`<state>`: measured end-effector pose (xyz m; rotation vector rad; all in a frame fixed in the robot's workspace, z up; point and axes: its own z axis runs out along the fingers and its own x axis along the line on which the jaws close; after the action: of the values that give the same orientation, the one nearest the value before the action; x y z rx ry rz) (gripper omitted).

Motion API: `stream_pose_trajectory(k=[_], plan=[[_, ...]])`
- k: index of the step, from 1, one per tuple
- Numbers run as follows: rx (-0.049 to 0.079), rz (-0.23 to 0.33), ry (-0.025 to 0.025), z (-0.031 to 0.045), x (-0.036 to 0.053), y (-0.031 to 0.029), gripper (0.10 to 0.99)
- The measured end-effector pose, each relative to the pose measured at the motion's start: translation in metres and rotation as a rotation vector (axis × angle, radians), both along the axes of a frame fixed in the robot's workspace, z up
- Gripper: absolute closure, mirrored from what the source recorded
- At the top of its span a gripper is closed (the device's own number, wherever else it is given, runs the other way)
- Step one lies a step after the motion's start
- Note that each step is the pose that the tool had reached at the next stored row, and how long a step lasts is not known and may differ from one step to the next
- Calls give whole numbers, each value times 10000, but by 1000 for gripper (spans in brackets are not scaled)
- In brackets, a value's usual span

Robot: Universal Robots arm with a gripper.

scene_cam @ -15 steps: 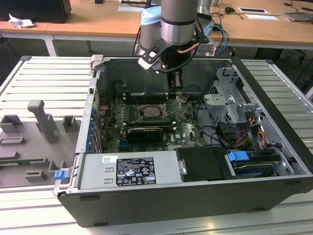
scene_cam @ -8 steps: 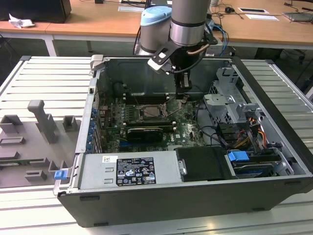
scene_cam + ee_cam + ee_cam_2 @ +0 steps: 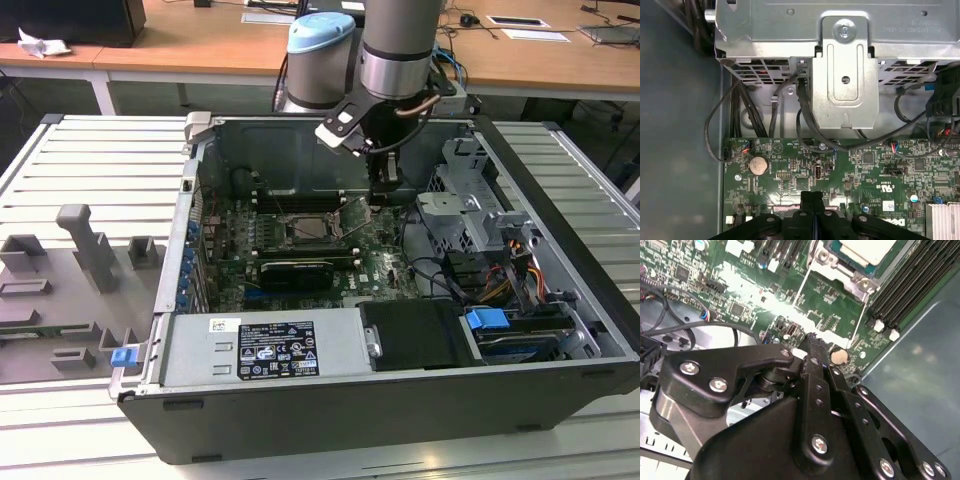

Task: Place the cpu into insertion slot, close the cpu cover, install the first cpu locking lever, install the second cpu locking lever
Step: 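Close the cpu cover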

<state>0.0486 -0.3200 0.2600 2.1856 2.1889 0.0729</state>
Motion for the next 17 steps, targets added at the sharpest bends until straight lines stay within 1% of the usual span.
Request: stream_pose_trajectory(k=[8, 12, 13, 14, 15, 17], plan=[[2, -1, 8, -20, 124, 1, 980], [2, 0, 9, -103, 125, 1, 980], [2, 0, 12, -139, 125, 1, 980], [1, 0, 25, -154, 122, 0, 980], [0, 2, 28, -154, 110, 0, 980], [1, 8, 28, -155, 61, 0, 980]])
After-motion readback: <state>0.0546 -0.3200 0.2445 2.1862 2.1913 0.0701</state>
